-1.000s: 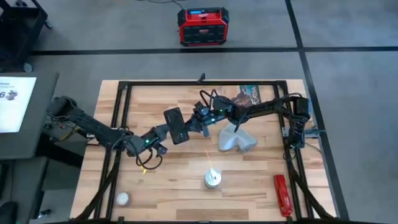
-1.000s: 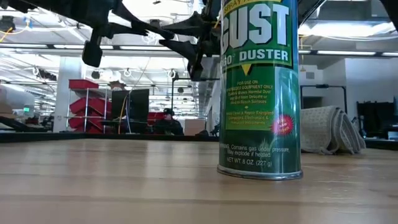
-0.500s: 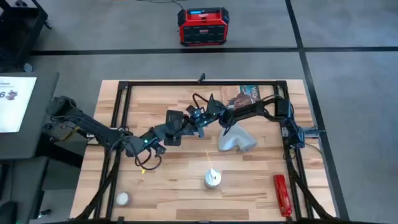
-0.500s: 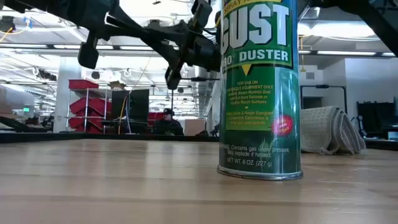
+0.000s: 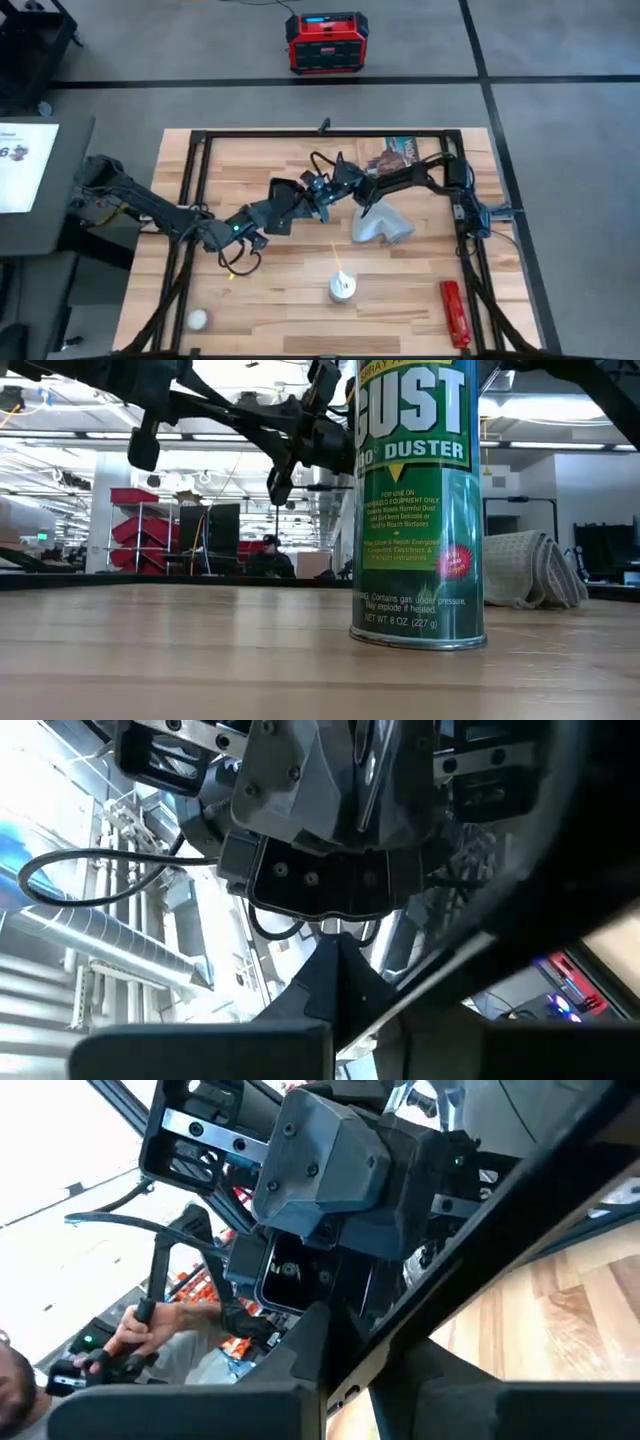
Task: Apply microfiber cloth
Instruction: Spray the back of the black cellphone using the white spray bottle
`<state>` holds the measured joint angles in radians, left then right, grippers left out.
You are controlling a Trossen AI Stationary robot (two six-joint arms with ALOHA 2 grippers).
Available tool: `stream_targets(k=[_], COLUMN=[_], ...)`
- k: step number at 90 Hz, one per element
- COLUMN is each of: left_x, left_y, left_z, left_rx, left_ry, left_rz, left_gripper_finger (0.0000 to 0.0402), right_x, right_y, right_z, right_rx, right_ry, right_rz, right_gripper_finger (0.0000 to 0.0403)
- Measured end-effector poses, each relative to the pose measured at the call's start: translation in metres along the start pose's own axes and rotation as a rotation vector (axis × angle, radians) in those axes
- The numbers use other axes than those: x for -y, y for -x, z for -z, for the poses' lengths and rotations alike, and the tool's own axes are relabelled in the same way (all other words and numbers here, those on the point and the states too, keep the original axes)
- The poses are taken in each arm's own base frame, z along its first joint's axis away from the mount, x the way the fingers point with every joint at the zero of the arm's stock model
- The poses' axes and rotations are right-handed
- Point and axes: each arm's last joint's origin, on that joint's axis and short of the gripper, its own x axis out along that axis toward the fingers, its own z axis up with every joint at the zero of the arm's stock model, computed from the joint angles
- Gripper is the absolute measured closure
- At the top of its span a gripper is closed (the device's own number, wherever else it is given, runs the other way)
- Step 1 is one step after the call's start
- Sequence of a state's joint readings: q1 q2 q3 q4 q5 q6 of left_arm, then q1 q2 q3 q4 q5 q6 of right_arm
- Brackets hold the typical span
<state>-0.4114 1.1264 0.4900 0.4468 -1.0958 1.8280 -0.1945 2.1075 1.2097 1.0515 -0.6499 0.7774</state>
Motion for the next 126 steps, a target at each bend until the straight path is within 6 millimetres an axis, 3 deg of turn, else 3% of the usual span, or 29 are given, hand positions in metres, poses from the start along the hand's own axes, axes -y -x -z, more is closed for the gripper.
stream_targets(k=[23,89,97,126], left_x=[-0.0005,0.0009,0.0008,0.0006], left_y=[-0.0001,-0.0013,-0.0013,-0.0013], left_z=[0.0007,0.002,0.002,0.0026], left_rx=[-0.022,-0.046,-0.043,-0.061], left_ry=[0.044,0.042,0.053,0.133], left_rz=[0.003,0.015,0.014,0.014], left_gripper_finger=[0.0399,0.0396,0.0378,0.0255], right_x=[-0.0021,0.0005,0.0011,0.0033], right_y=[0.0028,0.0035,0.0038,0.0049], right_z=[-0.0059,-0.0057,-0.0057,-0.0072], right_rx=[0.005,0.037,0.035,0.057], right_ry=[0.066,0.148,0.171,0.229], right_rz=[0.015,0.084,0.089,0.131], right_gripper_finger=[0.0347,0.0353,0.0354,0.0383])
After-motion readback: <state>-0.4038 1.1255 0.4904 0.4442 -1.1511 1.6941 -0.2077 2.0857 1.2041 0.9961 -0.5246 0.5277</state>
